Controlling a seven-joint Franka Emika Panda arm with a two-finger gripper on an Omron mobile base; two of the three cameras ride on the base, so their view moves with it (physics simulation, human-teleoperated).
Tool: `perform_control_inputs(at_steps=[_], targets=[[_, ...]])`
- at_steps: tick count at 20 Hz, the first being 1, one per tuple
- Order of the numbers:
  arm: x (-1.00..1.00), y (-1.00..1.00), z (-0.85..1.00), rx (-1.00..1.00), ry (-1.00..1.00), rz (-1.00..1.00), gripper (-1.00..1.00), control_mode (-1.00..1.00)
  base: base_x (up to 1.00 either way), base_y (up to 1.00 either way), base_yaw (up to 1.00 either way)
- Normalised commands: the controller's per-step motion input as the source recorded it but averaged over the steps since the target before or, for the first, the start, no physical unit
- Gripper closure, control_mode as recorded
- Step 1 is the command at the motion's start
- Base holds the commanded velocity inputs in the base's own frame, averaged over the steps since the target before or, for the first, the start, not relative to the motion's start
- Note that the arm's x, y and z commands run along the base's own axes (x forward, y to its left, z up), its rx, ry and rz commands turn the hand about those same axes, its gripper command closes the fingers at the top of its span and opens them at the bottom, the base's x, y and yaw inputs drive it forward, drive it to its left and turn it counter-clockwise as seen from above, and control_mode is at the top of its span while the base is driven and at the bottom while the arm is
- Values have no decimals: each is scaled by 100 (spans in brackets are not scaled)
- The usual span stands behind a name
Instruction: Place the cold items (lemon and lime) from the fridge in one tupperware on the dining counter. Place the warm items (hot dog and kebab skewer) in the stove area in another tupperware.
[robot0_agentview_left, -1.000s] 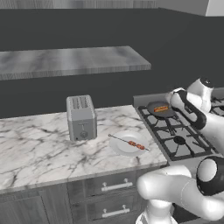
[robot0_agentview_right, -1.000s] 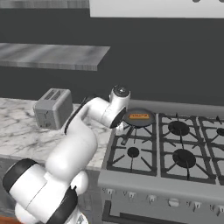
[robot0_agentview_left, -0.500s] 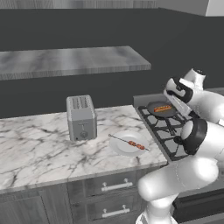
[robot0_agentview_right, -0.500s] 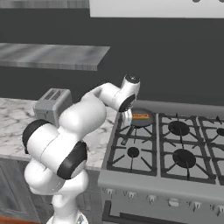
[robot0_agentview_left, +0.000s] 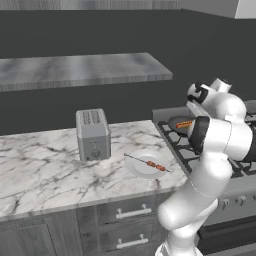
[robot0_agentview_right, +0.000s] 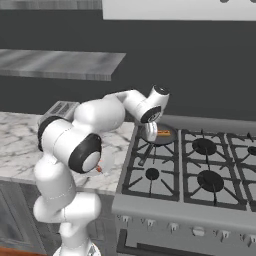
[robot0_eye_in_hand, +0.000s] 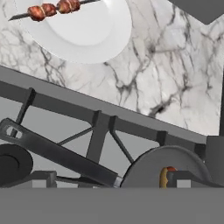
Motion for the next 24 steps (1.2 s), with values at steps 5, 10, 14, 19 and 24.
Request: perform_control_inputs(at_steps=[5,10,14,19,24], targets=[[42,-2,-38,0,1,-1,-100,-100,0,0,0],[53,-14,-15,0,4,0,-100,-100,0,0,0],[59,-27,-24,0,6,0,-100,-100,0,0,0],[40,-13,-29,0,1,0,-100,-100,0,0,0],[37,2,-26,0,-4,0,-100,-100,0,0,0]])
